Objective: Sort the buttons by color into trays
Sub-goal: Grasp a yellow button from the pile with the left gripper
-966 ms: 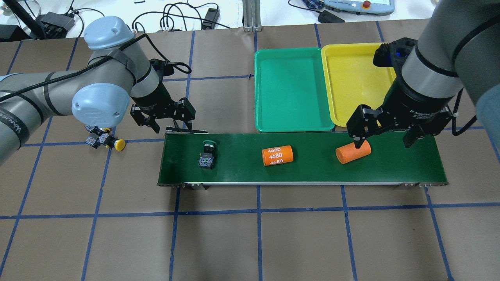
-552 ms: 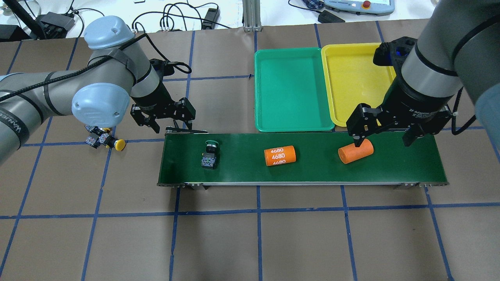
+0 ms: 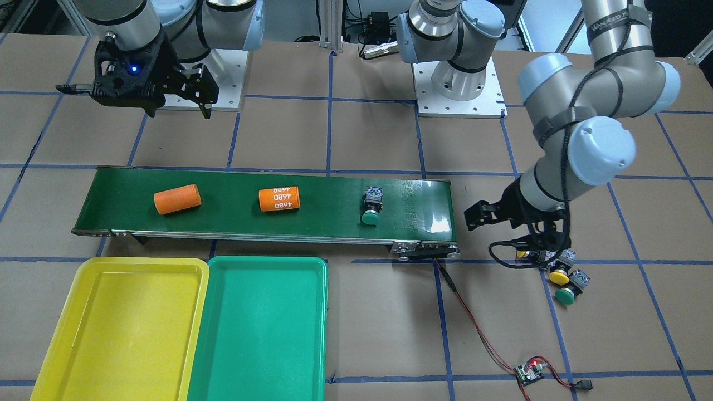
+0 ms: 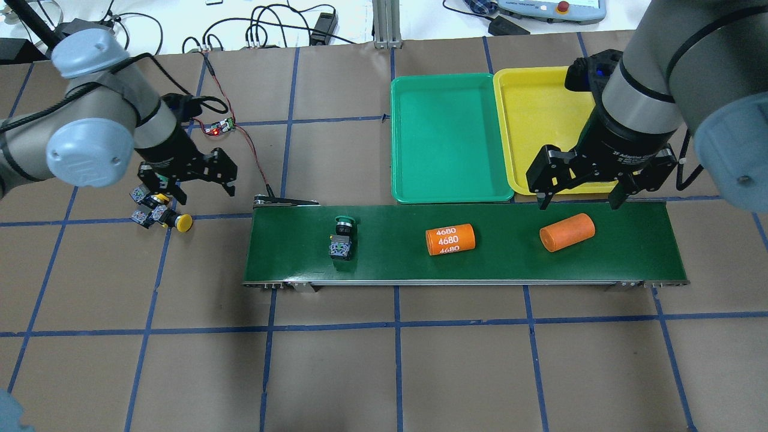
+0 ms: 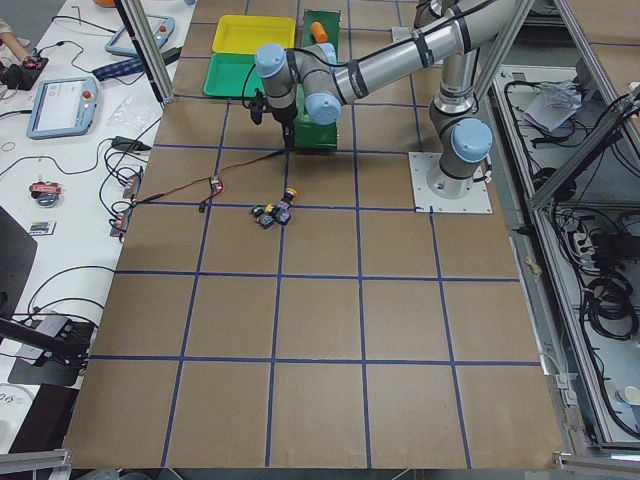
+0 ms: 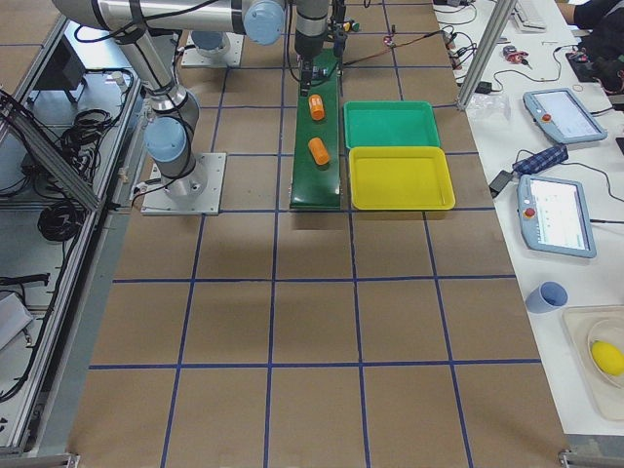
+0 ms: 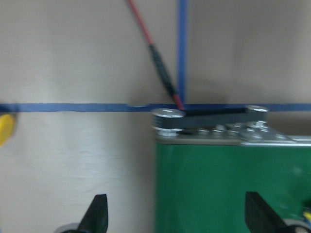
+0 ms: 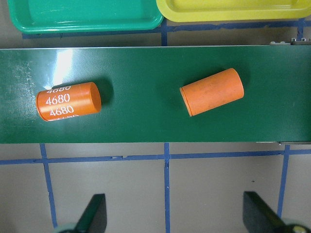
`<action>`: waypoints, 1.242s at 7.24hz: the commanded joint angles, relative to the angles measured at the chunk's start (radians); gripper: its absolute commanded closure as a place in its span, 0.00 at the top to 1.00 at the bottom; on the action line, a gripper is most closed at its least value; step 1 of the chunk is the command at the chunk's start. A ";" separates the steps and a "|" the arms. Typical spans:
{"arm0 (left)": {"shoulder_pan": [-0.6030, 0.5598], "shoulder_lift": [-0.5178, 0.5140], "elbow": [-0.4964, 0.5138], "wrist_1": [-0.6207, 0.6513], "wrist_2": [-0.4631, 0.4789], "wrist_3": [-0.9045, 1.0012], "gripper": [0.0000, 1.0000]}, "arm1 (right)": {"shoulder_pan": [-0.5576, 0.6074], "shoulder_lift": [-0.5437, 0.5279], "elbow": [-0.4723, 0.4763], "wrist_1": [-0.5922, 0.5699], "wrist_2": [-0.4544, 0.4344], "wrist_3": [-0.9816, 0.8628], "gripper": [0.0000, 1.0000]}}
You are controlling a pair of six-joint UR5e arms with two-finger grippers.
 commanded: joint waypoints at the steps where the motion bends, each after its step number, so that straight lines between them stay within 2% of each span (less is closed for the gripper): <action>1: 0.194 -0.059 0.003 0.111 0.019 -0.049 1.00 | 0.000 0.008 0.001 -0.015 0.003 0.005 1.00; 2: 0.249 -0.090 -0.023 0.111 0.062 -0.065 1.00 | 0.000 0.008 -0.004 -0.017 0.000 -0.010 1.00; 3: 0.254 -0.096 -0.007 0.121 0.078 -0.157 1.00 | 0.000 0.009 -0.001 -0.014 -0.006 -0.009 1.00; 5: 0.238 -0.099 -0.026 0.125 0.072 -0.432 0.98 | -0.003 0.011 0.004 -0.034 -0.006 -0.014 1.00; 7: 0.150 -0.092 -0.025 0.128 0.079 -0.560 0.93 | -0.003 0.011 0.007 -0.035 -0.010 -0.009 1.00; 9: 0.147 -0.134 -0.042 0.195 0.072 -0.550 0.87 | -0.003 0.012 0.030 -0.034 -0.014 -0.006 1.00</action>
